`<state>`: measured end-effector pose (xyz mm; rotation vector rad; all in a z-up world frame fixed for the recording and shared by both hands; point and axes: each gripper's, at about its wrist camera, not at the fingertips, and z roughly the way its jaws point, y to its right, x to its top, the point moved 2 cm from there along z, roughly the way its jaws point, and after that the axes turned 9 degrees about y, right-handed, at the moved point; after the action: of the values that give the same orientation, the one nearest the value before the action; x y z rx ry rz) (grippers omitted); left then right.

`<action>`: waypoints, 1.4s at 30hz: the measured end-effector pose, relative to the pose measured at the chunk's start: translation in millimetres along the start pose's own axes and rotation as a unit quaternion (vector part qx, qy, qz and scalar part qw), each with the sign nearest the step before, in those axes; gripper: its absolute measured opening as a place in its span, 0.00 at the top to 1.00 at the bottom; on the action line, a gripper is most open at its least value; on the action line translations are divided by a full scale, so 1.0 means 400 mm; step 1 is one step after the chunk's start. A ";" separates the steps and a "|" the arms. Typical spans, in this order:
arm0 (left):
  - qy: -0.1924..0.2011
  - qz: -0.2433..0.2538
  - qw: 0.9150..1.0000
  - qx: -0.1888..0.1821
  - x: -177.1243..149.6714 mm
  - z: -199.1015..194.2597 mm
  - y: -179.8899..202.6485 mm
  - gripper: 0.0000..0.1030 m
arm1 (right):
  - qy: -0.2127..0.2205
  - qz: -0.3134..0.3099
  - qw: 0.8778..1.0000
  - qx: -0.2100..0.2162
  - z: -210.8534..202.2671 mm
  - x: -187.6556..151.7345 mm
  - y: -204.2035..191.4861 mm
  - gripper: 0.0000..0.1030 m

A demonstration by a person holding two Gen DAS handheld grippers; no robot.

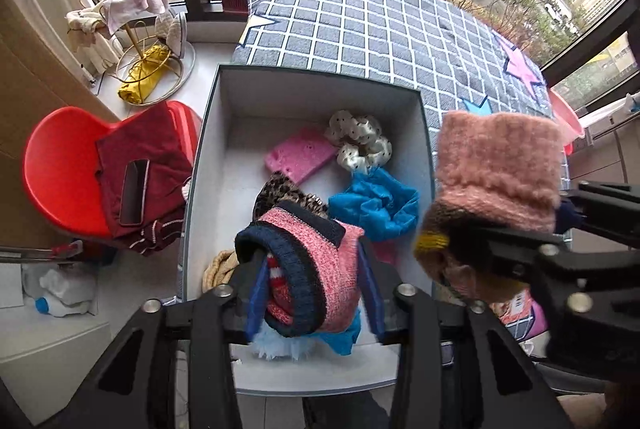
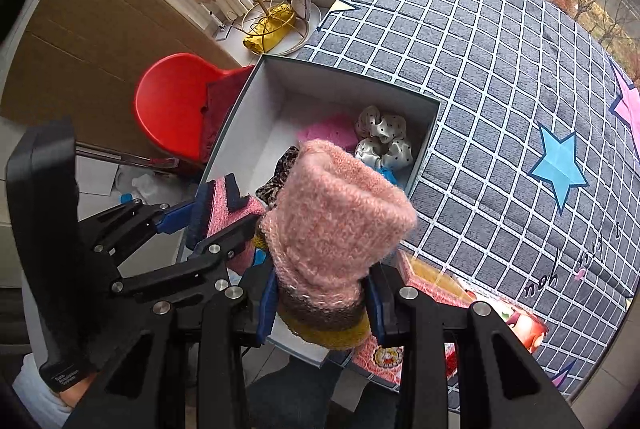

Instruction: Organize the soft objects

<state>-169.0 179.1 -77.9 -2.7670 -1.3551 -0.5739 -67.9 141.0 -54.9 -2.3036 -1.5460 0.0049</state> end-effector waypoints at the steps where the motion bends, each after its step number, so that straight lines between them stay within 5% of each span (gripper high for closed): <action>1: 0.002 0.001 1.000 -0.004 0.003 -0.002 0.000 0.29 | 0.001 -0.001 1.000 0.001 0.004 0.006 -0.001 0.64; 3: -0.003 0.001 1.000 -0.001 0.009 0.000 -0.001 0.18 | 0.004 0.000 1.000 0.003 0.007 0.016 -0.001 0.63; 7: -0.025 0.003 0.999 0.033 0.011 0.022 -0.009 0.18 | 0.015 0.000 1.000 0.003 -0.001 0.033 0.000 0.32; 10: -0.015 -0.009 0.999 0.050 0.011 0.011 -0.021 0.18 | 0.026 0.002 1.000 -0.001 -0.019 0.041 0.005 0.31; 13: -0.034 -0.024 0.999 0.019 0.012 0.015 -0.028 0.18 | 0.035 0.004 0.999 -0.004 -0.037 0.043 0.010 0.31; 16: -0.055 -0.027 0.998 0.007 0.006 0.036 -0.024 0.18 | 0.046 0.004 0.999 -0.014 -0.050 0.042 0.013 0.05; 42: -0.045 -0.036 0.997 0.045 -0.005 0.033 -0.040 0.18 | 0.042 -0.006 0.999 -0.019 -0.056 0.035 0.001 0.05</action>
<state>-178.2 189.8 -93.3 -2.7127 -1.4654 -0.3839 -57.5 146.9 -31.4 -2.2926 -1.5301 -0.1240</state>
